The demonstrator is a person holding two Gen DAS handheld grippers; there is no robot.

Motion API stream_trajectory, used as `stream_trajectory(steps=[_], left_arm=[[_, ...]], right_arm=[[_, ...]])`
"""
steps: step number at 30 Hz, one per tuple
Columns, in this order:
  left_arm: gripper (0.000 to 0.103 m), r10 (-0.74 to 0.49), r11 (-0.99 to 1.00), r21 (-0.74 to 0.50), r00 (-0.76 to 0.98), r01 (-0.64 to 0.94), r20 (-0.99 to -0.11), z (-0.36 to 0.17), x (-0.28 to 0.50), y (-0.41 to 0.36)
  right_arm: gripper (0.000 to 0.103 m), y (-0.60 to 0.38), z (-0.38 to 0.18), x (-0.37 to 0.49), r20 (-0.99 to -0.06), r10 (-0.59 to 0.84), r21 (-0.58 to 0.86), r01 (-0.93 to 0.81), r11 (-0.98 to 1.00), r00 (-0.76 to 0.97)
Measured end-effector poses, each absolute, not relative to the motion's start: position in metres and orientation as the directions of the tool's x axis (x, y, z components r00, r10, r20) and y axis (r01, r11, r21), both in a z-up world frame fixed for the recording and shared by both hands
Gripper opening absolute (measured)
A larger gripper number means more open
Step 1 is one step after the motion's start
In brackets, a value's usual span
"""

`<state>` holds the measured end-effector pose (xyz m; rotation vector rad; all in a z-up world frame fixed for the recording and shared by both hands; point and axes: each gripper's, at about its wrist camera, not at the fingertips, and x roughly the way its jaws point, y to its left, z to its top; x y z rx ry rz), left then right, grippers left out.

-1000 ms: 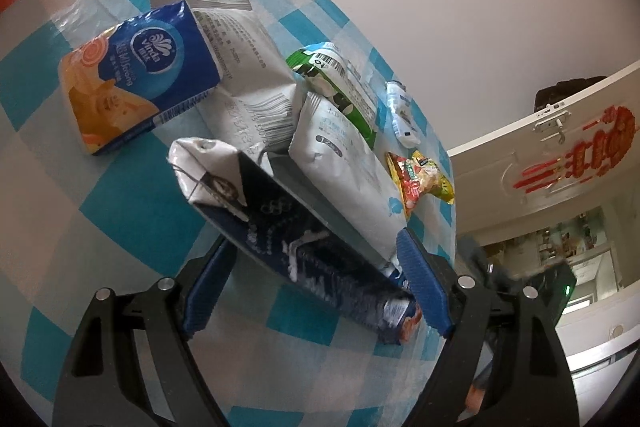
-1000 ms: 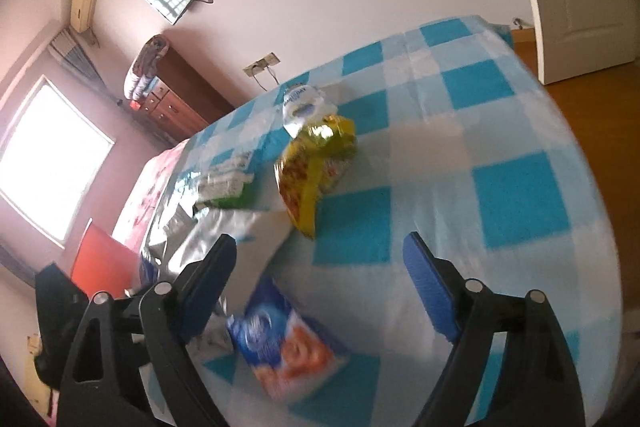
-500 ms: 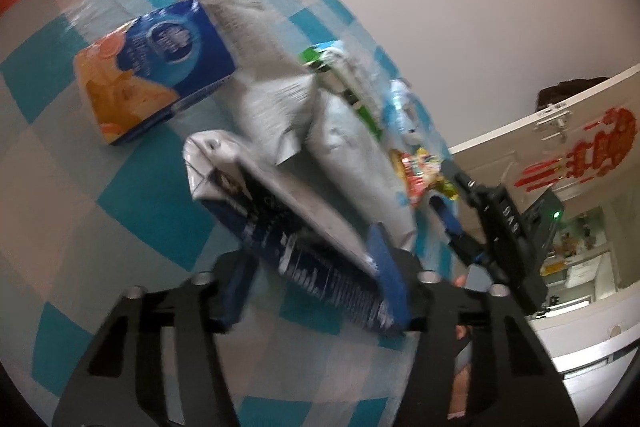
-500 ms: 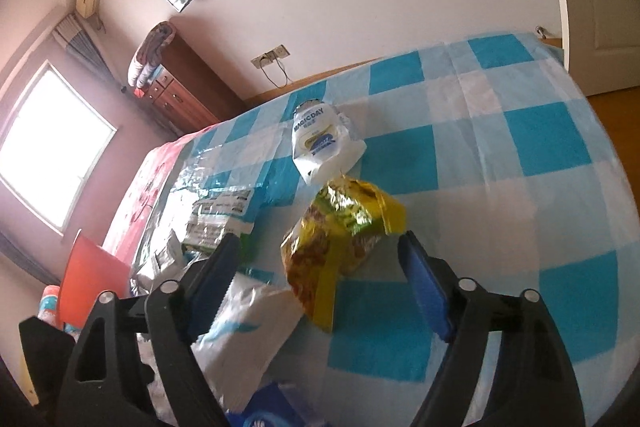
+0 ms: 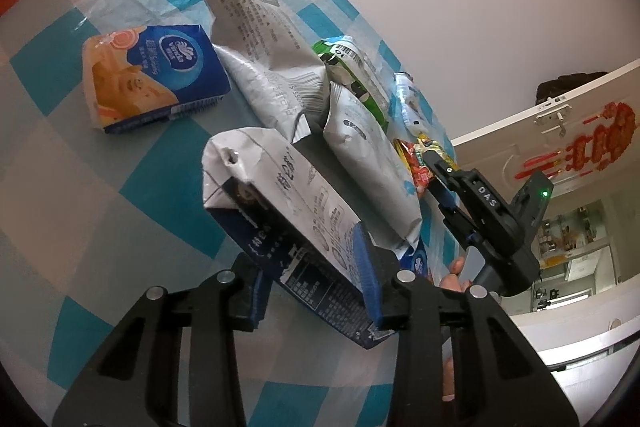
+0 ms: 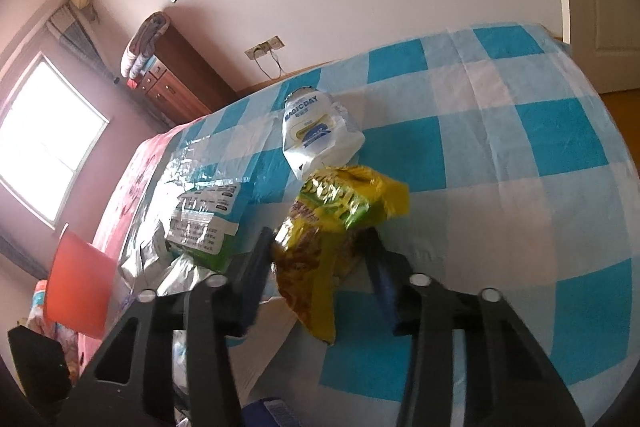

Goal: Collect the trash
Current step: 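Grasp white-and-dark carton with left tool while right tool grasps yellow snack bag, then lift the carton and snack bag and carry both toward the orange bucket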

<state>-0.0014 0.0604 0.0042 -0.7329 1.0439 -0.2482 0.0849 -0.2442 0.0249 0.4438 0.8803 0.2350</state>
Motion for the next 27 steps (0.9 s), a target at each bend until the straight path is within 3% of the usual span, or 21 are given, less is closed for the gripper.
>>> stream_trajectory(steps=[5, 10, 27], left_arm=[[0.035, -0.524, 0.742, -0.660, 0.511, -0.119, -0.681, 0.010, -0.005, 0.060], [0.032, -0.536, 0.742, -0.664, 0.518, -0.086, -0.666, 0.017, -0.012, 0.060], [0.026, -0.568, 0.737, -0.676, 0.537, -0.005, -0.624, 0.028, -0.029, 0.069]], right_arm=[[0.028, -0.233, 0.030, 0.076, -0.696, 0.317, 0.401, -0.017, 0.916, 0.644], [0.022, -0.233, 0.031, 0.068, -0.688, 0.298, 0.402, 0.005, 0.916, 0.662], [0.019, -0.234, 0.058, 0.015, -0.628, 0.287, 0.442, 0.028, 0.897, 0.723]])
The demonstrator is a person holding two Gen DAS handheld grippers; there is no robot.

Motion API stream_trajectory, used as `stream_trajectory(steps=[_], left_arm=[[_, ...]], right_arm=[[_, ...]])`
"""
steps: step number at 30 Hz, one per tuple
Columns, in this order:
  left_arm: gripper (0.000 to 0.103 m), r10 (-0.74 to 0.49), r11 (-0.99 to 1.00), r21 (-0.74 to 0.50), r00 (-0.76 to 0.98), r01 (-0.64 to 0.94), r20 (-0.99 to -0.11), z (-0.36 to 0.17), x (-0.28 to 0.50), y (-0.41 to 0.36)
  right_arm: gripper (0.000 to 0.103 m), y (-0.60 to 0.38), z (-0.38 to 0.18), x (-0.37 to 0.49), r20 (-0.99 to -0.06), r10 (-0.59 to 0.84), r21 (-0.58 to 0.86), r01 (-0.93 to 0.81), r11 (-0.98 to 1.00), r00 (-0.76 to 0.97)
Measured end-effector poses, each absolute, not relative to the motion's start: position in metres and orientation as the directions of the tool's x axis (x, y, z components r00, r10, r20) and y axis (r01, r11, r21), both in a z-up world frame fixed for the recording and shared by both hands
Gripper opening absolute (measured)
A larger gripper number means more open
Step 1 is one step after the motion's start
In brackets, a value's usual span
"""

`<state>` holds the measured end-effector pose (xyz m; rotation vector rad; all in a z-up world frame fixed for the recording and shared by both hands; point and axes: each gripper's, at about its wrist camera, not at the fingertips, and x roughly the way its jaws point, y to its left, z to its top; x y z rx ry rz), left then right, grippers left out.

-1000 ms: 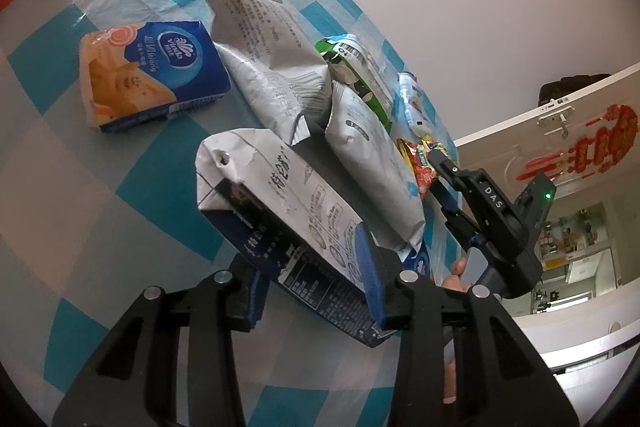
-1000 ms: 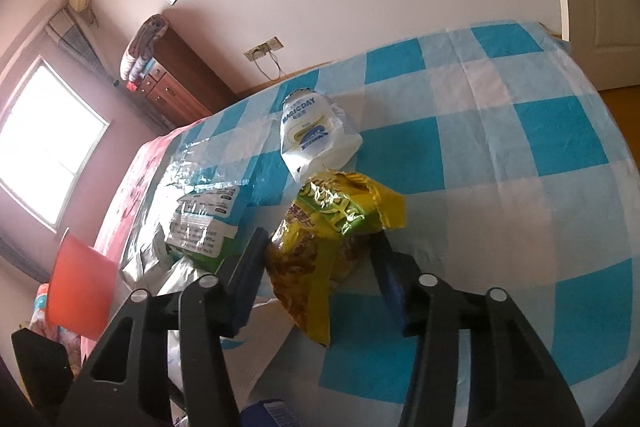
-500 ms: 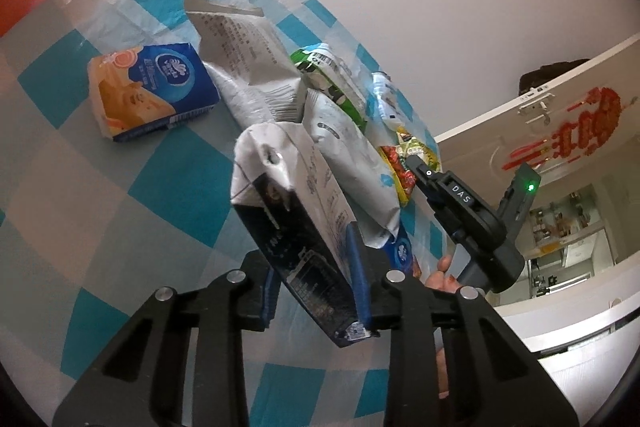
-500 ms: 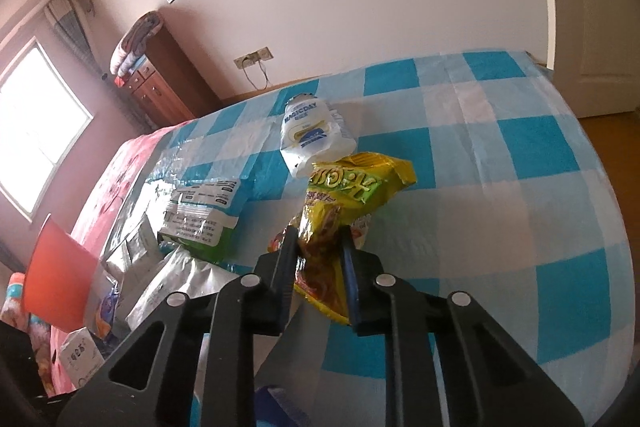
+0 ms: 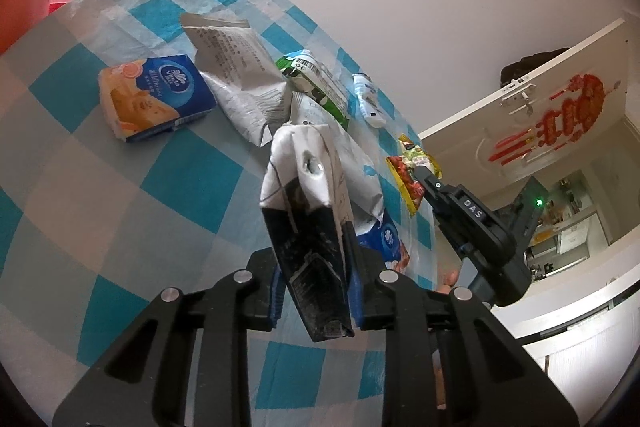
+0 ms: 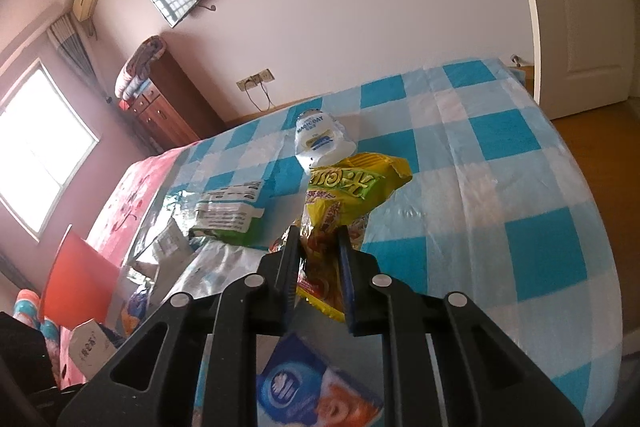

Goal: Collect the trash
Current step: 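Lift the carton and snack bag and carry both toward the orange bucket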

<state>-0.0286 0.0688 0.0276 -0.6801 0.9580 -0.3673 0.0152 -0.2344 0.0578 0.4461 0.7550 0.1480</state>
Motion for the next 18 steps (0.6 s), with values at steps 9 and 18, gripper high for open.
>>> stream_trajectory(steps=[9, 18], left_arm=[[0.026, -0.564, 0.742, -0.670, 0.564, 0.024, -0.604, 0.038, -0.043, 0.085], [0.026, -0.562, 0.742, -0.668, 0.592, 0.051, -0.578, 0.051, -0.058, 0.102]], right_arm=[[0.019, -0.219, 0.072, -0.018, -0.612, 0.306, 0.450, 0.002, 0.893, 0.729], [0.019, -0.199, 0.079, -0.042, -0.611, 0.341, 0.458, -0.032, 0.888, 0.715]])
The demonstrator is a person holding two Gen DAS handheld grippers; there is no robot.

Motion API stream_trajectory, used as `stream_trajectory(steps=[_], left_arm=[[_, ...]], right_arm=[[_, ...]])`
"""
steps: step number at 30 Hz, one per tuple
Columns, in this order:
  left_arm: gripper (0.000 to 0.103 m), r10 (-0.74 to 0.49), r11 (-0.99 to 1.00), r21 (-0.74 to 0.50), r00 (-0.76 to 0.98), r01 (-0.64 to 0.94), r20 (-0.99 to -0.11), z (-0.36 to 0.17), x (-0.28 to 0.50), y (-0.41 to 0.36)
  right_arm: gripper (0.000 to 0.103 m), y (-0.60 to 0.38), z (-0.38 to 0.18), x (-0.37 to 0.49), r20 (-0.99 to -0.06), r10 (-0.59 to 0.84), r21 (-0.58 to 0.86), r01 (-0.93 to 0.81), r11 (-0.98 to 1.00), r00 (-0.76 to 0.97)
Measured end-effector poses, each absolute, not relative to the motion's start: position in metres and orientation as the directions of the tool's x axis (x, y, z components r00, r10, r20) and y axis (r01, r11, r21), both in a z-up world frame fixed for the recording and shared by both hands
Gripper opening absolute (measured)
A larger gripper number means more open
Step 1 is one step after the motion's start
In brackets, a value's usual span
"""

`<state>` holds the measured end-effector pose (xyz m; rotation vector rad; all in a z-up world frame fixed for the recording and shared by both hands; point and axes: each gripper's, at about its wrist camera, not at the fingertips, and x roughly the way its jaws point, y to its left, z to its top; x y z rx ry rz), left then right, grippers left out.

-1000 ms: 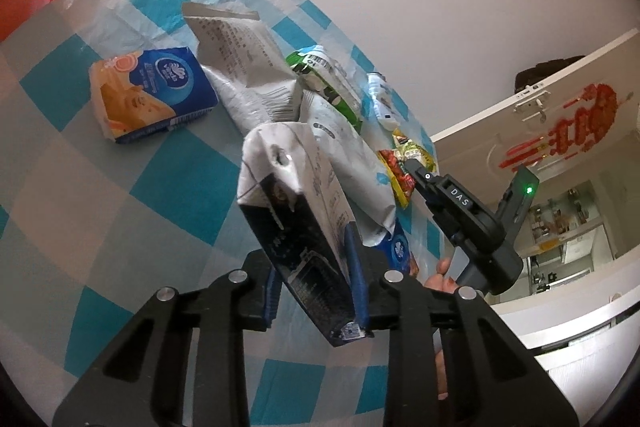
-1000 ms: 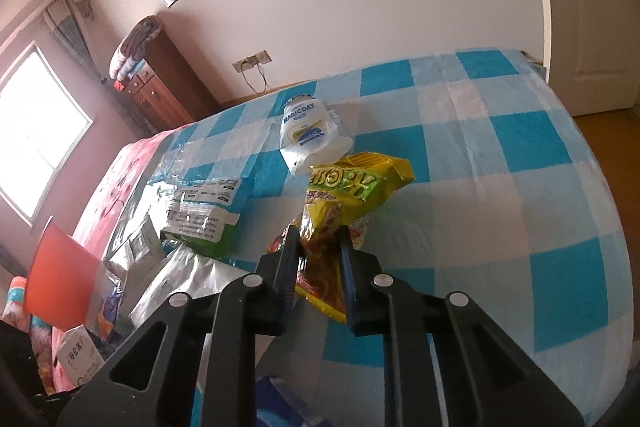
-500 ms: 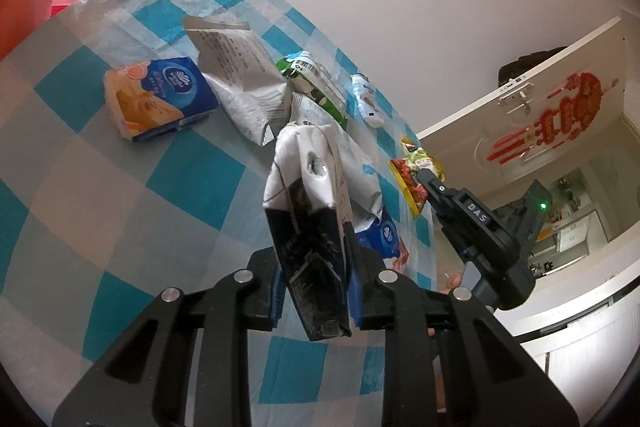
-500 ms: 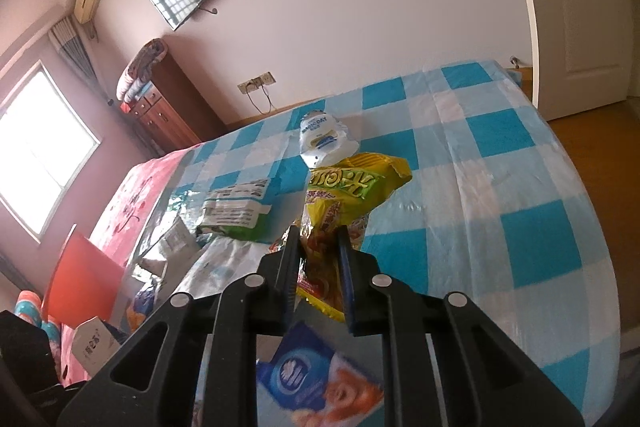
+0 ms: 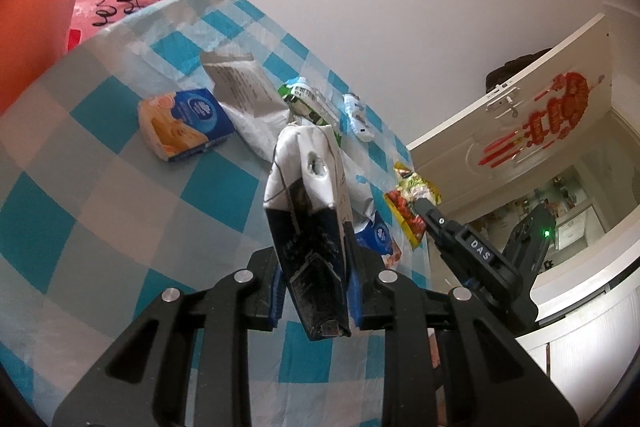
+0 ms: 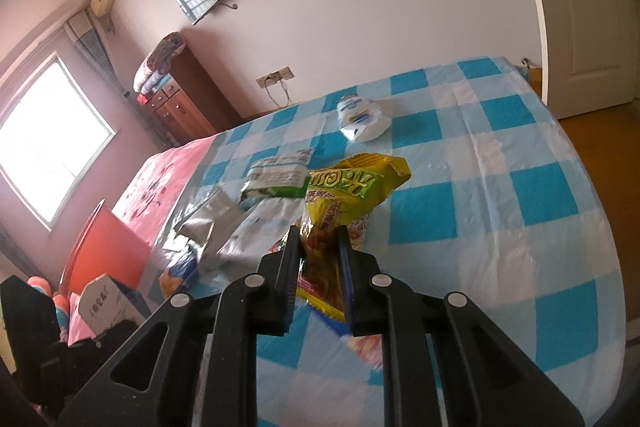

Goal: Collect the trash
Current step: 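Lift the carton and snack bag and carry both toward the orange bucket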

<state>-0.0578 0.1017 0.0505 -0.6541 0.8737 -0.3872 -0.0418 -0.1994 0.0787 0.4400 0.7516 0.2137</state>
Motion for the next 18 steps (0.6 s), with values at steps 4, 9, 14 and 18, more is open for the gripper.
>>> stream_trajectory(steps=[4, 9, 14, 18], left_arm=[[0.026, -0.560, 0.741, -0.668, 0.607, 0.064, -0.563, 0.057, -0.064, 0.108], [0.026, -0.549, 0.744, -0.665, 0.635, 0.074, -0.543, 0.067, -0.070, 0.120], [0.026, -0.534, 0.744, -0.664, 0.665, 0.075, -0.523, 0.078, -0.077, 0.136], [0.026, -0.515, 0.745, -0.662, 0.696, 0.076, -0.500, 0.088, -0.083, 0.152]], right_arm=[[0.019, -0.187, 0.082, -0.049, -0.610, 0.367, 0.465, -0.057, 0.883, 0.702], [0.019, -0.168, 0.091, -0.056, -0.604, 0.398, 0.467, -0.099, 0.879, 0.691], [0.019, -0.142, 0.105, -0.062, -0.589, 0.431, 0.459, -0.156, 0.875, 0.684], [0.019, -0.123, 0.118, -0.064, -0.574, 0.453, 0.447, -0.202, 0.871, 0.682]])
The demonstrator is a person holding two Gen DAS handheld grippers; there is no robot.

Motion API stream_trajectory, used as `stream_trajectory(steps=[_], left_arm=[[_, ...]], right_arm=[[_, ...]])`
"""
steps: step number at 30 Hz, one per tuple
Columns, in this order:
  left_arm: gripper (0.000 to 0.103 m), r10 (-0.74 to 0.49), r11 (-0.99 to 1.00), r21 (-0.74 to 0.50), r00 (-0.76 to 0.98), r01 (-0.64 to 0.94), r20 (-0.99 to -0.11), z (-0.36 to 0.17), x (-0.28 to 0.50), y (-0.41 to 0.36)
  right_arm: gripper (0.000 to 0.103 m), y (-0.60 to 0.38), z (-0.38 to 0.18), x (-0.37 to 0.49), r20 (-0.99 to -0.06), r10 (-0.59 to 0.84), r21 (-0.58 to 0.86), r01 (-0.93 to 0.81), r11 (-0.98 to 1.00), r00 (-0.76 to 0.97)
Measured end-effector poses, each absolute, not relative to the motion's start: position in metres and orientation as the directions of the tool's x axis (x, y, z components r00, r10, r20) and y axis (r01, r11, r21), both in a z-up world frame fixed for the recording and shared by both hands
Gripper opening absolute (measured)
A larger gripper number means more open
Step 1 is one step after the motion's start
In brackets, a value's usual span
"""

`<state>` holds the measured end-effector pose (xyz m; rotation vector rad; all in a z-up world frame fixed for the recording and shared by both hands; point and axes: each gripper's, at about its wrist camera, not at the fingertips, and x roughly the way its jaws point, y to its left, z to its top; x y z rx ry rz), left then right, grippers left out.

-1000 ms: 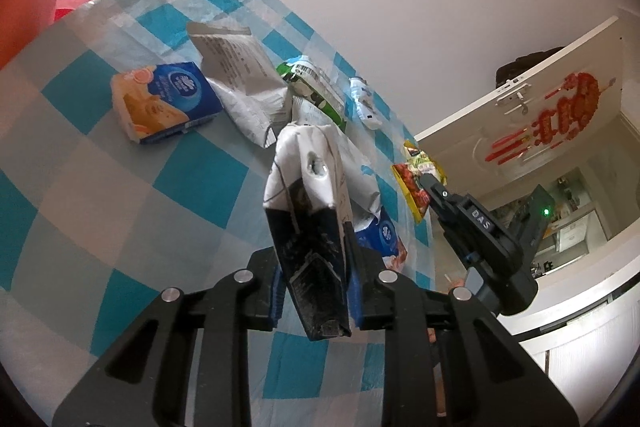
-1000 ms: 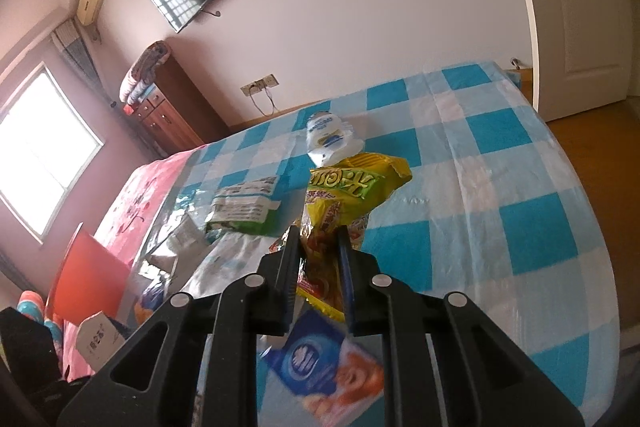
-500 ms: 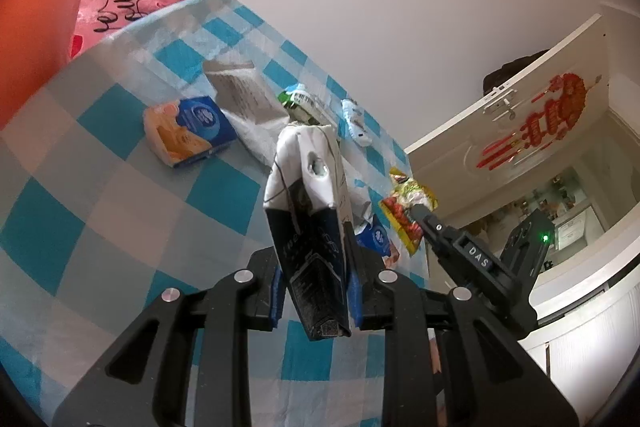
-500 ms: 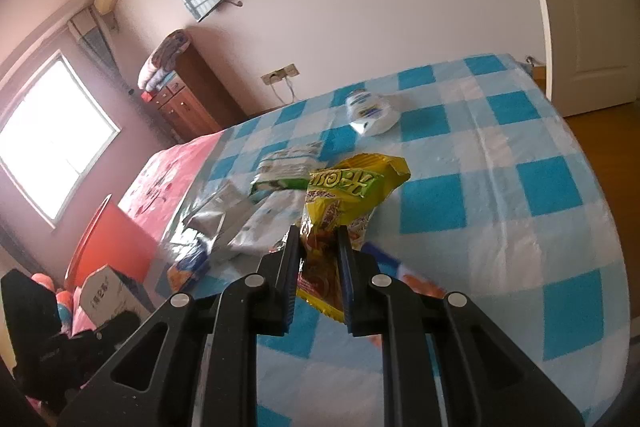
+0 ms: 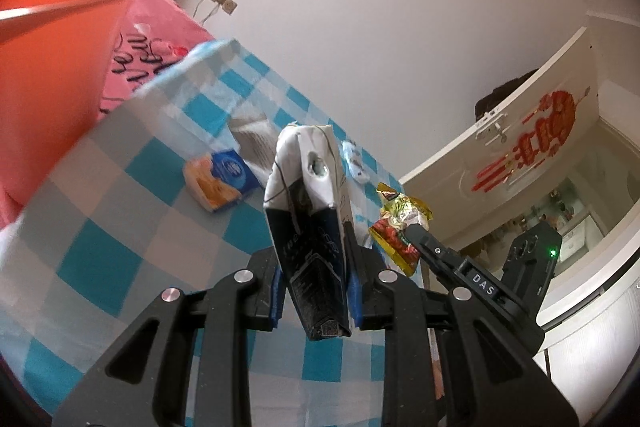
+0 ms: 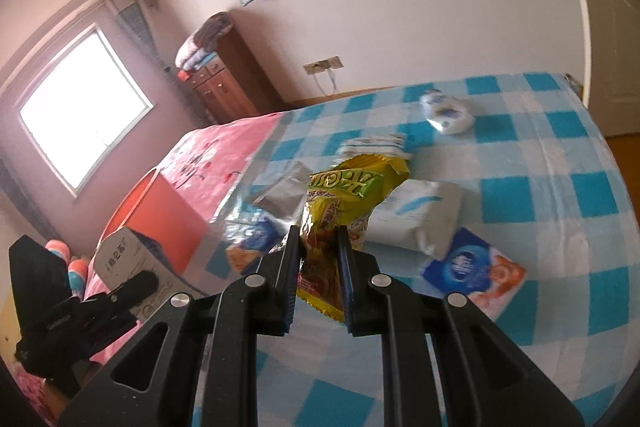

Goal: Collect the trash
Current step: 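Lift the carton and snack bag and carry both toward the orange bucket, then open the left tool over the orange bucket to drop the carton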

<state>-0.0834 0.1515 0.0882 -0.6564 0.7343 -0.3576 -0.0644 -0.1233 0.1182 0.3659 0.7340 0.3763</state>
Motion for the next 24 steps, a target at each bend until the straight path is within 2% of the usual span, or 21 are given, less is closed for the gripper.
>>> stream_trajectory(steps=[11, 24], left_arm=[[0.026, -0.428, 0.753, -0.657, 0.792, 0.046, -0.436, 0.121, -0.099, 0.210], [0.026, -0.182, 0.827, -0.558, 0.905, -0.071, -0.384, 0.175, -0.105, 0.311]], right_arm=[[0.019, -0.045, 0.166, -0.058, -0.530, 0.545, 0.391, -0.383, 0.837, 0.650], [0.019, 0.096, 0.206, -0.035, -0.491, 0.686, 0.327, -0.616, 0.717, 0.538]])
